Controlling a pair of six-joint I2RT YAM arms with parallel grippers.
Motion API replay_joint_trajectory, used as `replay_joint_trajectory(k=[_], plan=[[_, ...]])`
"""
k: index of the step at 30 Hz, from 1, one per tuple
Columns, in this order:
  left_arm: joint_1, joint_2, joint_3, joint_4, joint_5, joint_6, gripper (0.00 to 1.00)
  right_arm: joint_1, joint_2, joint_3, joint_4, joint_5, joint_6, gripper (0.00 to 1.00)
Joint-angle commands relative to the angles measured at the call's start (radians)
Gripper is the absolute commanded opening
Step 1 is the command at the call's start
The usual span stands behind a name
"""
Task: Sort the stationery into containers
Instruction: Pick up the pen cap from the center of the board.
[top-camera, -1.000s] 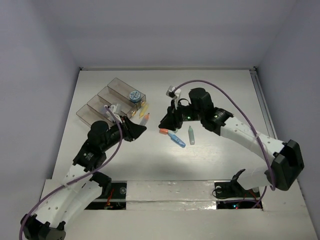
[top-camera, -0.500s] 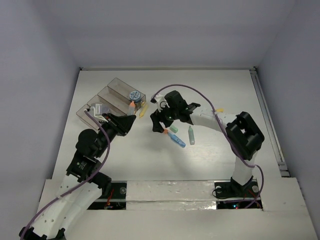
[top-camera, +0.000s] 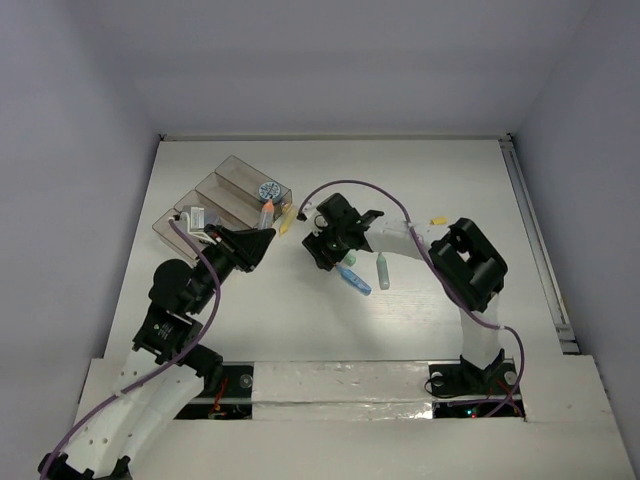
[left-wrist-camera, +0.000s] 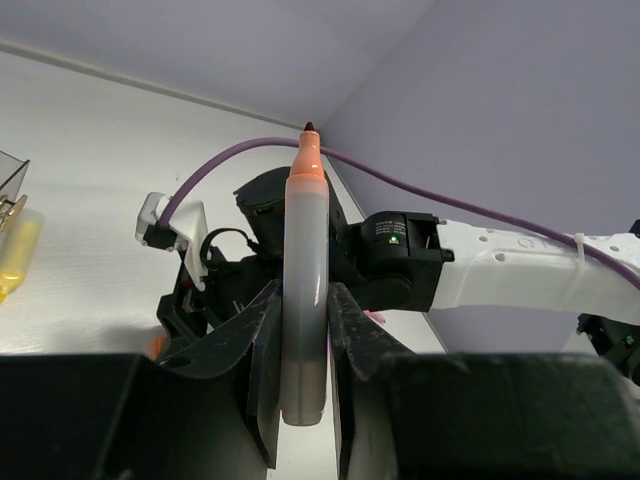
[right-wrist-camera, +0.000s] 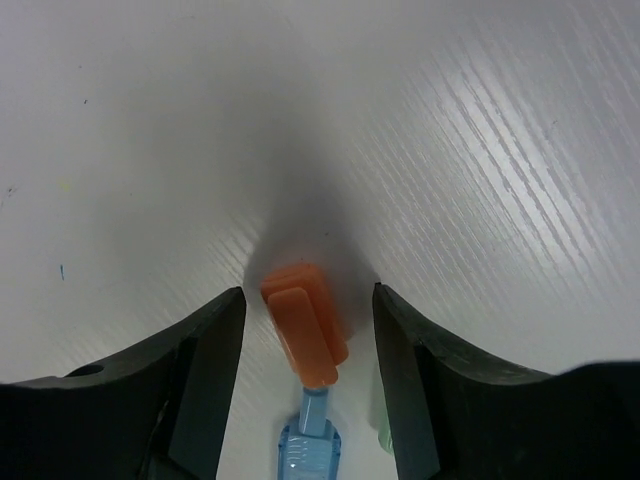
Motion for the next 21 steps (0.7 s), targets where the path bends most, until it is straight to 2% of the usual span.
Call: replay_joint_trajectory(k=[1, 5, 6, 7, 10, 14, 17, 21], plan=[[0.005, 0.007, 0.019, 0.075, 0.035, 0.013, 0.00, 0.006, 0.004, 0.041, -0.020, 0.045, -0.015, 0.59], [0.005, 0.021, 0.016, 0.083, 0.048, 0.007, 0.00, 0.015, 0.030, 0.055, -0.040, 0.062, -0.014, 0.44], [0.005, 0.021, 0.015, 0.084, 0.049, 0.005, 0.00, 0.015, 0.036, 0.062, -0.041, 0.074, -0.013, 0.37], [0.005, 0.019, 0.015, 0.086, 0.054, 0.005, 0.00, 0.015, 0.042, 0.067, -0.046, 0.077, -0.013, 0.22], [0.005, 0.016, 0.010, 0.087, 0.059, -0.001, 0.00, 0.015, 0.058, 0.086, -0.066, 0.080, -0.001, 0.09], [0.005, 0.024, 0.002, 0.110, 0.089, -0.019, 0.00, 0.015, 0.003, 0.064, 0.021, 0.121, 0.048, 0.01], [0.005, 0.042, -0.005, 0.149, 0.123, -0.038, 0.00, 0.015, -0.077, 0.055, 0.093, 0.201, 0.120, 0.00], [0.005, 0.065, -0.019, 0.213, 0.175, -0.064, 0.00, 0.015, -0.196, 0.024, 0.173, 0.333, 0.305, 0.00]])
